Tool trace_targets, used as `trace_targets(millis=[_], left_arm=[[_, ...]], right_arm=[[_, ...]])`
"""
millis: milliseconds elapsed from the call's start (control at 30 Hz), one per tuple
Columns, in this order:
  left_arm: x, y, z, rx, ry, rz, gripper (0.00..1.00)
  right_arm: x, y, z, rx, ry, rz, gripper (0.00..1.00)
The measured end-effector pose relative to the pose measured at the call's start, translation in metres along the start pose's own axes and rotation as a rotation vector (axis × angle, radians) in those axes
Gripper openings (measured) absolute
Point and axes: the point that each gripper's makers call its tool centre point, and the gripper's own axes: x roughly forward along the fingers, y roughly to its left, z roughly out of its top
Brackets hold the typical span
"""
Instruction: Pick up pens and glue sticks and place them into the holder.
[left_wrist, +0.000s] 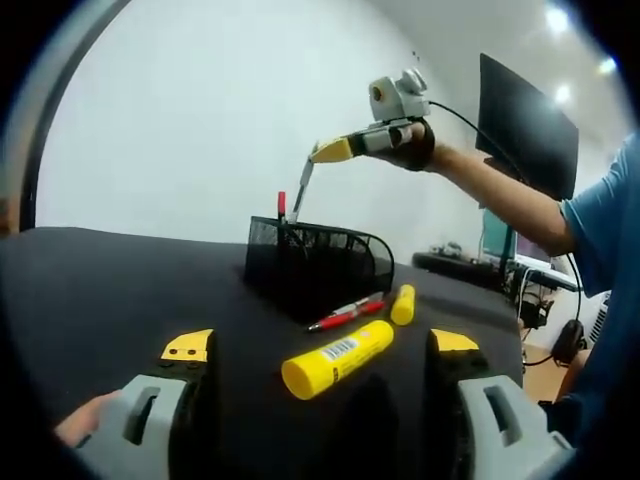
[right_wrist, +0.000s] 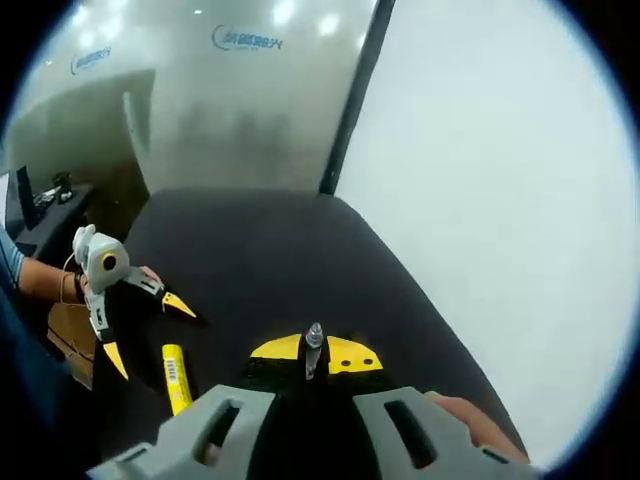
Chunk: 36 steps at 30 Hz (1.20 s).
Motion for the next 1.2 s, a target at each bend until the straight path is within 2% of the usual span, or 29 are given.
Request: trace_targets(millis=[300, 667, 933, 1200], left_arm=[[0.000, 0.001, 0.000, -0.002, -0.001, 0.004, 0.84], [0.000, 0.001, 0.001, -0.002, -0.004, 0.002, 0.84], [0.000, 0.002, 0.001, -0.003, -0.004, 0.004, 0.84], [0.000, 0.002, 0.001, -0.003, -0.004, 0.001, 0.83]], right_arm=[[0.017, 0.003, -0.021, -0.001, 0.061, 0.010, 0.05], [0.024, 0.008, -0.032, -0.010, 0.091, 0.018, 0.05], [0.030, 0.011, -0.033, -0.015, 0.081, 0.021, 0.05], [0.023, 0.008, -0.028, -0.013, 0.031, 0.002, 0.09]])
